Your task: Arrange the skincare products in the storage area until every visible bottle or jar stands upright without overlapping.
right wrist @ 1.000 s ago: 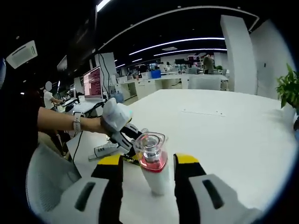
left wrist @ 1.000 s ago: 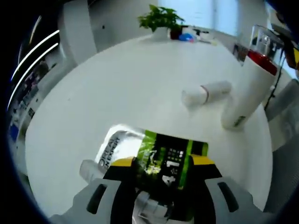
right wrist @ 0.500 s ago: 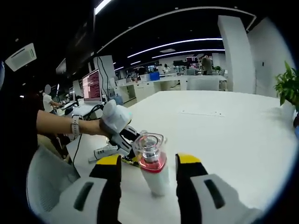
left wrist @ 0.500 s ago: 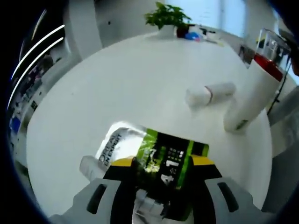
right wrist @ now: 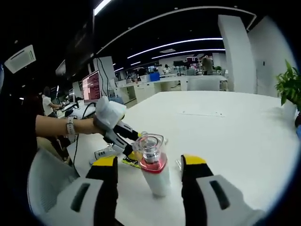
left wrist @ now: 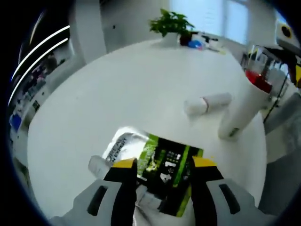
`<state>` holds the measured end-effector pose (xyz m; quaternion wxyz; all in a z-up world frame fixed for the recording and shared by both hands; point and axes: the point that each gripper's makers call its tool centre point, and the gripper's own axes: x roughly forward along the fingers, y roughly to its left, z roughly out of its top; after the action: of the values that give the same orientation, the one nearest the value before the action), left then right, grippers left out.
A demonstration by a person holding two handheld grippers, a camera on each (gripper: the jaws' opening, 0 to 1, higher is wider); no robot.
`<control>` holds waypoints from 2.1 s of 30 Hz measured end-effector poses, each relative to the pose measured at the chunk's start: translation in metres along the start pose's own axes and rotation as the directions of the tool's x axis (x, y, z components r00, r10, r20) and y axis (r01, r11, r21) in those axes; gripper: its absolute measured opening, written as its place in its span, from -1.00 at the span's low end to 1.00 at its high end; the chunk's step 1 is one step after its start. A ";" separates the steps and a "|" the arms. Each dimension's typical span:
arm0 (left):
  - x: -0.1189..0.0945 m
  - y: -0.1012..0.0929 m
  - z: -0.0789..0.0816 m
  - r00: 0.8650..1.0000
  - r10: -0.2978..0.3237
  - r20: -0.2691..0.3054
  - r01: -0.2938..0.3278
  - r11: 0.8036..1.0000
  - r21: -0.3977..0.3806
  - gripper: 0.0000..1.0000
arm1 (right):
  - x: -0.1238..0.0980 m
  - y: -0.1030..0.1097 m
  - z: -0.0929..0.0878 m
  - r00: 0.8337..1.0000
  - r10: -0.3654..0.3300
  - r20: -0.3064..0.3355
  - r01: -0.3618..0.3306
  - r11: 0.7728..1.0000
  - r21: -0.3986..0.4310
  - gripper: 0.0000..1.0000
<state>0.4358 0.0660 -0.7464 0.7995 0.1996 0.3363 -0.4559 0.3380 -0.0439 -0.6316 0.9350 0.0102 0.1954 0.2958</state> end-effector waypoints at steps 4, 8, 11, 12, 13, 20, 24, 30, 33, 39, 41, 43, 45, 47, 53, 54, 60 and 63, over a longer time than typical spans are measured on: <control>-0.015 -0.004 0.003 0.999 -0.011 0.040 0.011 1.000 -0.009 -0.13 | -0.002 -0.002 0.003 1.000 -0.015 0.007 0.015 1.000 -0.005 0.10; -0.031 -0.003 0.002 0.998 0.001 0.070 0.001 1.000 -0.023 -0.03 | -0.005 -0.006 0.005 1.000 -0.027 0.004 0.027 1.000 -0.001 0.21; -0.041 -0.005 0.002 0.996 0.008 0.086 -0.005 1.000 -0.028 0.07 | -0.005 -0.008 0.002 0.999 -0.041 -0.018 0.041 0.999 -0.014 0.29; -0.045 -0.005 0.001 0.996 0.017 0.087 -0.014 1.000 -0.028 0.10 | -0.006 -0.008 0.001 0.999 -0.043 -0.021 0.042 0.999 -0.018 0.30; -0.048 -0.006 0.001 0.996 0.020 0.089 -0.018 1.000 -0.026 0.13 | -0.006 -0.007 -0.001 0.998 -0.042 -0.035 0.042 0.999 -0.020 0.33; -0.072 -0.010 0.002 0.992 0.045 0.116 -0.041 0.999 -0.032 0.45 | -0.006 -0.004 -0.010 0.996 -0.039 -0.081 0.036 0.999 -0.031 0.56; -0.091 -0.012 0.004 0.986 0.075 0.147 -0.072 0.997 -0.023 0.50 | -0.007 -0.003 -0.012 0.995 -0.042 -0.094 0.039 0.998 -0.040 0.62; -0.115 -0.009 -0.003 0.981 0.115 0.156 -0.108 0.993 -0.055 0.73 | -0.011 -0.007 -0.015 0.992 -0.065 -0.108 0.060 0.997 -0.047 0.76; -0.123 -0.008 -0.009 0.980 0.136 0.142 -0.126 0.989 -0.077 0.81 | -0.013 -0.008 -0.017 0.991 -0.070 -0.118 0.066 0.997 -0.044 0.85; -0.134 -0.015 -0.029 0.987 0.120 0.103 -0.110 0.990 -0.089 0.92 | -0.013 -0.008 -0.019 0.987 -0.080 -0.136 0.069 0.994 -0.087 0.94; -0.136 -0.015 -0.036 0.989 0.125 0.084 -0.119 0.990 -0.082 0.93 | -0.013 -0.008 -0.021 0.985 -0.085 -0.148 0.071 0.993 -0.091 0.99; -0.139 -0.015 -0.039 0.989 0.128 0.080 -0.122 0.989 -0.079 0.94 | -0.013 -0.008 -0.022 0.985 -0.082 -0.151 0.068 0.993 -0.096 0.99; -0.143 -0.013 -0.040 0.986 0.134 0.099 -0.127 0.989 -0.070 0.94 | -0.012 -0.007 -0.024 0.983 -0.080 -0.164 0.064 0.993 -0.096 0.99; -0.146 -0.016 -0.040 0.984 0.142 0.104 -0.135 0.988 -0.072 0.94 | -0.011 -0.007 -0.026 0.982 -0.075 -0.171 0.058 0.993 -0.104 0.99; -0.149 -0.015 -0.052 0.985 0.148 0.090 -0.142 0.987 -0.070 0.95 | -0.011 -0.004 -0.030 0.979 -0.079 -0.186 0.058 0.991 -0.117 0.99; -0.151 -0.017 -0.053 0.983 0.159 0.094 -0.153 0.986 -0.068 0.95 | -0.011 -0.004 -0.030 0.979 -0.081 -0.187 0.060 0.991 -0.118 0.99; -0.152 -0.015 -0.068 0.983 0.173 0.056 -0.167 0.981 -0.100 0.95 | -0.013 -0.005 -0.038 0.969 -0.110 -0.222 0.077 0.986 -0.151 0.99; -0.149 -0.017 -0.072 0.985 0.163 0.047 -0.158 0.983 -0.091 0.95 | -0.014 -0.006 -0.032 0.973 -0.124 -0.195 0.098 0.985 -0.140 0.99</control>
<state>0.3419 0.1912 -0.6896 0.8505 0.1787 0.3166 -0.3801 0.3190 -0.0596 -0.6571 0.9239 -0.0916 0.2705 0.2545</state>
